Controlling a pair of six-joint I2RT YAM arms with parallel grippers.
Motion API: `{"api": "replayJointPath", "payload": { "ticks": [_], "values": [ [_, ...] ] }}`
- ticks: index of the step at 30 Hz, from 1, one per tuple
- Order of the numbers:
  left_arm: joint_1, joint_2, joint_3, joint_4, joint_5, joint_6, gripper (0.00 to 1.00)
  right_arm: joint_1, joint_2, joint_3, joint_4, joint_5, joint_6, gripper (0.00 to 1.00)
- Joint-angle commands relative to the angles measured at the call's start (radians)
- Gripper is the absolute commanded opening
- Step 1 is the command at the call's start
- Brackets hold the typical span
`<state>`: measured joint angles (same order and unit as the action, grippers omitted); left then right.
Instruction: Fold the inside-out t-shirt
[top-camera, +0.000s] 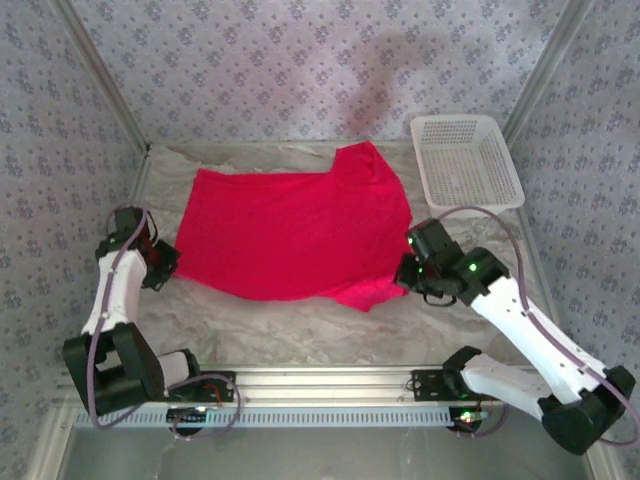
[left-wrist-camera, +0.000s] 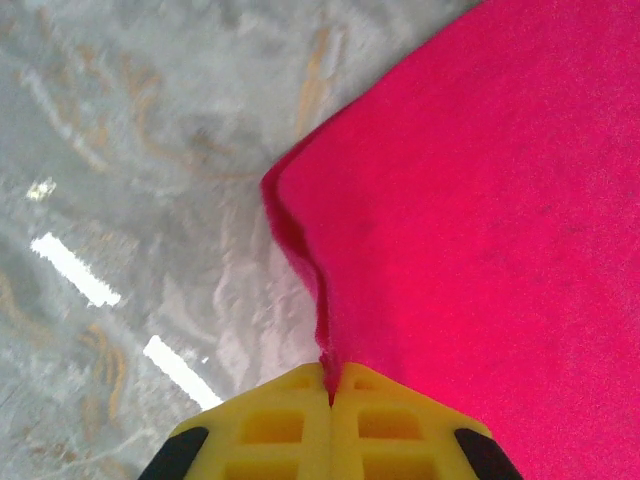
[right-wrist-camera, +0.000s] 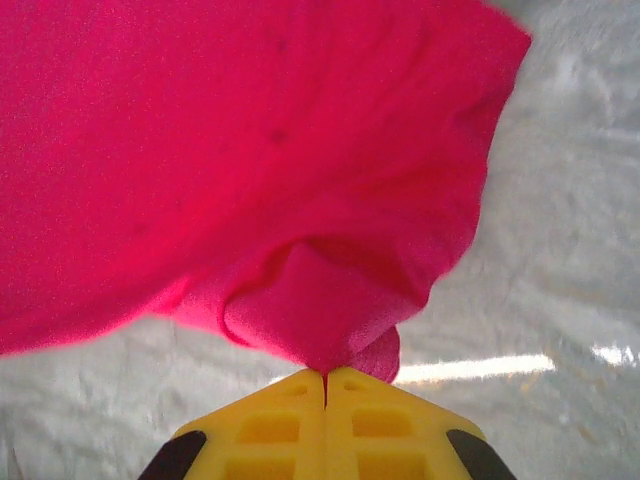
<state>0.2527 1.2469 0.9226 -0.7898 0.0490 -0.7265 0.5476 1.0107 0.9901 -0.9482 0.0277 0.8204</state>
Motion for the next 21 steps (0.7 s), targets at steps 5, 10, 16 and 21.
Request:
{"api": "replayJointPath", "payload": {
  "ticks": [5,10,16,21],
  "values": [
    [-0.067,0.2,0.203,0.043,-0.118,0.015,0.0,-0.157,0.178,0.111,0.196,-0.029,-0.175,0.0],
    [-0.074,0.336,0.308,0.046,-0.139,0.019,0.0,-0.232,0.301,0.185,0.256,-0.066,-0.215,0.0],
    [-0.094,0.461,0.398,0.046,-0.141,0.015,0.0,-0.28,0.466,0.314,0.253,-0.116,-0.265,0.0],
    [-0.108,0.56,0.465,0.04,-0.143,0.016,0.0,-0.31,0.576,0.367,0.265,-0.143,-0.283,0.0]
  ]
}}
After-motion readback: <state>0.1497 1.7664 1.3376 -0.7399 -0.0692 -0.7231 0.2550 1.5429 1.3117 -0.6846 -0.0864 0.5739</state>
